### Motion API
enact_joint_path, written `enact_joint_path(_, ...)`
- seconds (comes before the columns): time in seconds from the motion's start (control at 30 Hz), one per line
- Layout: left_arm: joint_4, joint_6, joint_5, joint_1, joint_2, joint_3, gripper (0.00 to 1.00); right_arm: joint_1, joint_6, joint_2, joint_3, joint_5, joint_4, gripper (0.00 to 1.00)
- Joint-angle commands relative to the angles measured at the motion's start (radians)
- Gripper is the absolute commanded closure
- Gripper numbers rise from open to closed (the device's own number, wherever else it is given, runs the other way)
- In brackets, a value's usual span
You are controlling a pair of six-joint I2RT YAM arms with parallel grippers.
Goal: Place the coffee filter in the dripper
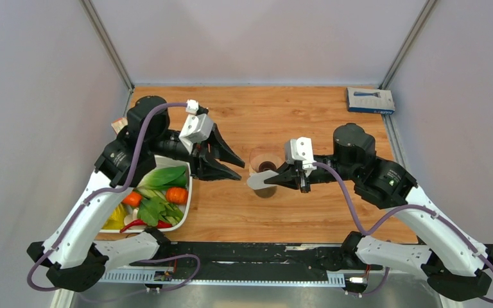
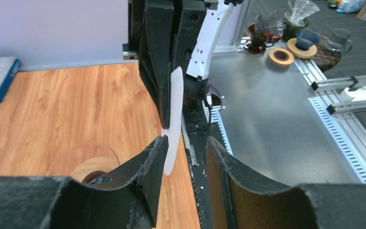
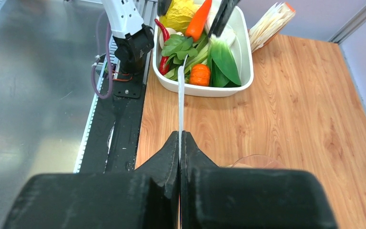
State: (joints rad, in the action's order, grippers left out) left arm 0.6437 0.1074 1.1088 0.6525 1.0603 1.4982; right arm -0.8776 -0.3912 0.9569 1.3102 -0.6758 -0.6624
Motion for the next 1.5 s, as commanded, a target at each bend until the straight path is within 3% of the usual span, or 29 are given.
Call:
enact_joint_path(0.0,-0.138,-0.112,0.036,0.035,0.026,-0.014,0.56,0.000,-0.026,0.008,0.003,-0.051,0.006,1.00)
enact_joint_path(0.47,-0.166,-0.148,0.050,0.065,0.039,-0.058,0.78,0.000,-0.029,0.005,-0.008,-0.046,0.013,1.00)
enact_joint_path(0.73,-0.143,-0.129,0.040,0.065,0.041,-0.067,0.78,0.000,-0.026,0.003,-0.005,-0.050,0.014,1.00)
enact_joint_path(0.97,-0.154,-0.137,0.037,0.066,0.045,-0.066,0.99,-0.001,-0.023,0.000,-0.005,-0.054,0.013,1.00)
enact_joint_path(1.47,-0.189,-0.172,-0.011,0.067,0.064,-0.070,1.00,-0.002,-0.021,0.025,0.016,-0.079,0.026,1.00)
